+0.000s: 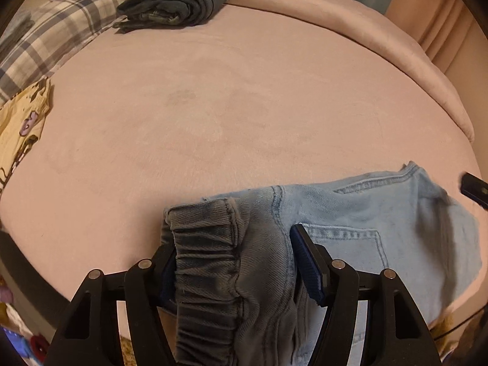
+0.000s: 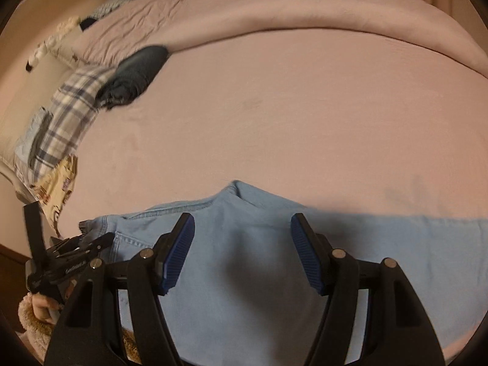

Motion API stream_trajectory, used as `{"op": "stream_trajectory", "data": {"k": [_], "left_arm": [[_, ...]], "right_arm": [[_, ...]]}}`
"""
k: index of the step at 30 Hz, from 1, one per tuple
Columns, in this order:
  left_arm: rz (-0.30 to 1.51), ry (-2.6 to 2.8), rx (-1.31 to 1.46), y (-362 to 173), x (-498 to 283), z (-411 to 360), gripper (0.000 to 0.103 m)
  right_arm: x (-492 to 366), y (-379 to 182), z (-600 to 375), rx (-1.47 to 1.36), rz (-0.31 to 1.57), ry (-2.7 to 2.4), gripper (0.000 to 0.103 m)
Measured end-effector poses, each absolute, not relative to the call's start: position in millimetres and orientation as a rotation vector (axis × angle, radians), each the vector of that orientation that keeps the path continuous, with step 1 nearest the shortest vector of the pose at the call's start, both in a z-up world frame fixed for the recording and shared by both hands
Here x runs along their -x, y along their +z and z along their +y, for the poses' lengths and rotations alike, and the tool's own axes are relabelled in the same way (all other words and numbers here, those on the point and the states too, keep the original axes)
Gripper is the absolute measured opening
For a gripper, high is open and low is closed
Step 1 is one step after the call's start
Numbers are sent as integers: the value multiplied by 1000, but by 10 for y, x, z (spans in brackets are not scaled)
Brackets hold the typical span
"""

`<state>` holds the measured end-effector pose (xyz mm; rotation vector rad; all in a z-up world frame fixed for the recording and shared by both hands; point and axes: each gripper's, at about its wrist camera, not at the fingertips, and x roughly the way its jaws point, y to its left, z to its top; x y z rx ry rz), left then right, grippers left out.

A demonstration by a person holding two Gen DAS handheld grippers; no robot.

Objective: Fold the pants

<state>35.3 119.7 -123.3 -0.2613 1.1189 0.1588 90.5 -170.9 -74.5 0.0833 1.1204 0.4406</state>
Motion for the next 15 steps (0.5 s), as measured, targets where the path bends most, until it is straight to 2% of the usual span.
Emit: {"op": "stream_trajectory", "data": {"k": [9,12,13,15], "left_arm": [[1082,173,253,-1206,-308,1182,57],[1068,174,261,-1180,-340,1194,51],[1056,174,277,-1154,-334,1218,43],[1041,167,305,-1094,-340,1278,40]], "right_arm": [[-1275,-1248,-1125,91,1225,477,64],[-1297,-1384,-1066,105,1244,488,39],[-1282,-1373,-1053,120,1225,488,15],[-1283,-1338,-1074,99,1220,472,12]]}}
